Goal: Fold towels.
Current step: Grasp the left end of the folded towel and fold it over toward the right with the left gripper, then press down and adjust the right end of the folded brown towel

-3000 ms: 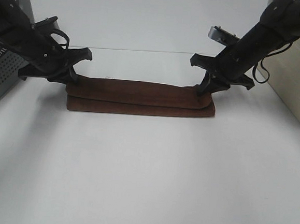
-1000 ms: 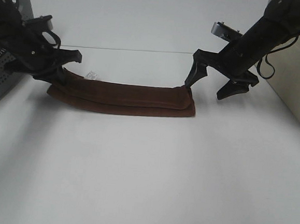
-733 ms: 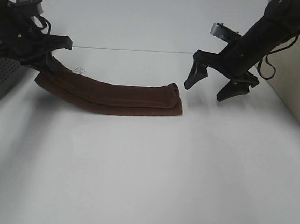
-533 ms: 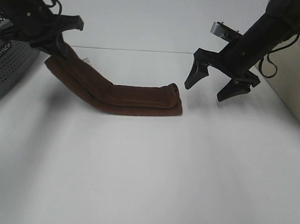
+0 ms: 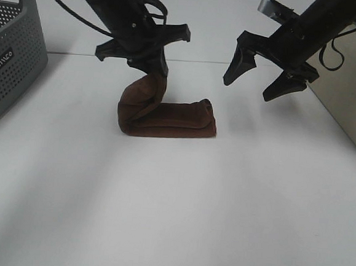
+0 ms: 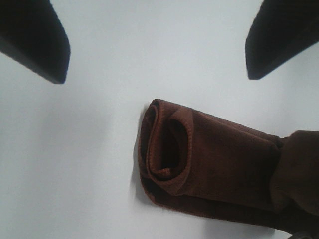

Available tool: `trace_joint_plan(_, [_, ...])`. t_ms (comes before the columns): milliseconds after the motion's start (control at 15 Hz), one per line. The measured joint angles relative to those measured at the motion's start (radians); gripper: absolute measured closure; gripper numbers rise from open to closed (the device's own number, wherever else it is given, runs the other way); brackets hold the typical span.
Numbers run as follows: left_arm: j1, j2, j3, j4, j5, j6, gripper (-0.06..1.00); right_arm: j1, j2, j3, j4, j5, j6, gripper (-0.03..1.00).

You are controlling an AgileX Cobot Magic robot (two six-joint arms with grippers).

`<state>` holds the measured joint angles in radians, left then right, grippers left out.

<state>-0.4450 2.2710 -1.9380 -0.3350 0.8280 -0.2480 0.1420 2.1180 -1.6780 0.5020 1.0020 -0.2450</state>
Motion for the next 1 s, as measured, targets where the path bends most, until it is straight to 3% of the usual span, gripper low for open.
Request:
trace_joint_plan(333, [-0.050, 0.090, -0.095, -0.146, -0.054, -0.027, 0.43, 0.000, 0.000, 0.000, -0.001, 0.023, 0.000, 0.08])
trace_joint_plan(533, [-0.045, 0.090, -0.139, -0.153, -0.072, -0.027, 0.37, 0.000, 0.000, 0.000, 0.003, 0.023, 0.000, 0.08])
trace_joint_plan(667, [-0.017, 0.090, -0.188, -0.117, -0.031, -0.027, 0.36, 0.000, 0.000, 0.000, 0.061, 0.023, -0.003, 0.08])
trace_joint_plan(1000, [0.111, 0.090, -0.250, 0.070, 0.157, -0.026, 0.36, 0.036, 0.027, 0.000, 0.393, 0.029, -0.151, 0.09])
